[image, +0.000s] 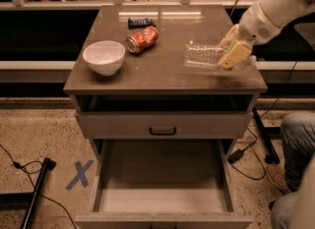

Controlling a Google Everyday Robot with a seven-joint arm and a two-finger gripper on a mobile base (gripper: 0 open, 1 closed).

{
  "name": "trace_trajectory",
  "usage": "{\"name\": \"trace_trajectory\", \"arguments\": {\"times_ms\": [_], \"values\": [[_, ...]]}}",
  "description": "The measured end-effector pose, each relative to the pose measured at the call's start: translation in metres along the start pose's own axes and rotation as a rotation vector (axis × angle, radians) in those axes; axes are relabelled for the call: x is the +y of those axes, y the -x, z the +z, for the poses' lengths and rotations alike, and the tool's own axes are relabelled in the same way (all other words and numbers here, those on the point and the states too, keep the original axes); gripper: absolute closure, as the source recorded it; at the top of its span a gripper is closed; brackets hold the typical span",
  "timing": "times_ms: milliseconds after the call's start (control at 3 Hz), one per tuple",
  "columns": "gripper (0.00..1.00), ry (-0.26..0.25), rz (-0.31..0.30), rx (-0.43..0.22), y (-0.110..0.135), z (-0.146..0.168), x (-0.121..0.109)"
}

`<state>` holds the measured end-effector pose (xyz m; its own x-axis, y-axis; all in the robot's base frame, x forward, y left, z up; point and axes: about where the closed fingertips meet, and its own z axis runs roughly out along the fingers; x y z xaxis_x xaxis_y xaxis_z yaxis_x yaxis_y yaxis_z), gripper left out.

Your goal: Pick water bottle from middle drawer and place on counter

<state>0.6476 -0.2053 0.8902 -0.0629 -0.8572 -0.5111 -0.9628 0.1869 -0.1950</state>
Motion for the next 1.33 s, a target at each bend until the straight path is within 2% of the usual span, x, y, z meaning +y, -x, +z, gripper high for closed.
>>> {"name": "trace_trajectory", "arguments": {"times_ms": [333, 667, 1333], "values": [[0.81, 0.040, 0.025, -0.012, 0.023, 0.026, -0.016], [0.58, 0.084, 0.060, -0.051, 0.035, 0.045, -0.024], [0.11, 0.073, 0.059, -0.060, 0.037, 0.051, -0.030]]}}
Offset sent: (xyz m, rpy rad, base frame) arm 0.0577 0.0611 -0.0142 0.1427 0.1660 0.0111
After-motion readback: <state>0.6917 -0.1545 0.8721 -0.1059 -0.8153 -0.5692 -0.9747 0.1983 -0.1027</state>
